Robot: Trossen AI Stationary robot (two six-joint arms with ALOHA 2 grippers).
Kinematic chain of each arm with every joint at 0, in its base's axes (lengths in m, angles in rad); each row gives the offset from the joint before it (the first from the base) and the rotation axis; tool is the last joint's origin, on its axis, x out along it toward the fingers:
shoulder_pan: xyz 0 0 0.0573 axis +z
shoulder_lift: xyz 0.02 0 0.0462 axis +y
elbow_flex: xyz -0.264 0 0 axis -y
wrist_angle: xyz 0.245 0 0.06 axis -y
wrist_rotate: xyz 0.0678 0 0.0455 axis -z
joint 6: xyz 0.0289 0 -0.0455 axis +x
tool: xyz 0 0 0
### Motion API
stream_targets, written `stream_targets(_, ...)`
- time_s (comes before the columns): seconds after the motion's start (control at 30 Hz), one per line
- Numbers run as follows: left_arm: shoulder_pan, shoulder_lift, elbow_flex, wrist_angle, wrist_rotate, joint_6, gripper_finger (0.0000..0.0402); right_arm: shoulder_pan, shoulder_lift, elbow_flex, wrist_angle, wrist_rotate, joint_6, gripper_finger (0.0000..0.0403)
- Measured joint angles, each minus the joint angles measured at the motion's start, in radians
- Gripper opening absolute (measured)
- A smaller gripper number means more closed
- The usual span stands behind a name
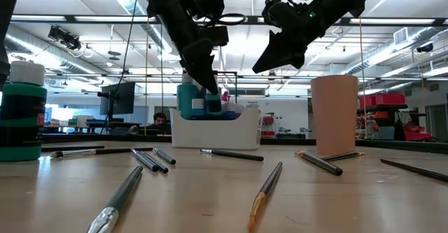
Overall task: Pick & Place Paint Supplies
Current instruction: Put the small light blue paint bottle into the bin
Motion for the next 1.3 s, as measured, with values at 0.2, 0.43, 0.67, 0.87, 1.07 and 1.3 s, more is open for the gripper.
stream_targets(0.2,0.014,0.03,0.0,0.014,0.02,0.001,0.0138,0.0,0.0,0.0,0.005,-0.001,0.0,0.0013)
stream_targets(0.43,0.017,0.071,0.006,0.068,-0.02,0.042,0.014,0.0,0.0,0.0,0.017,-0.002,0.0,0.0013)
stream_targets(0.67,0.024,0.072,0.011,0.025,0.019,0.052,0.0141,0.0,0.0,0.0,0.019,-0.001,0.0,0.0013)
stream_targets(0.87,0.025,0.071,0.01,0.013,0.03,0.054,0.0142,0.0,0.0,0.0,0.033,0.018,0.0,0.0013)
stream_targets(1.07,0.025,0.072,0.009,0.022,0.029,0.09,0.0142,0.0,0.0,0.0,0.053,0.021,0.0,0.0013)
stream_targets(1.3,0.025,0.074,0.008,0.032,0.01,0.107,0.0142,0.0,0.011,0.0,0.058,0.018,0.003,0.0013)
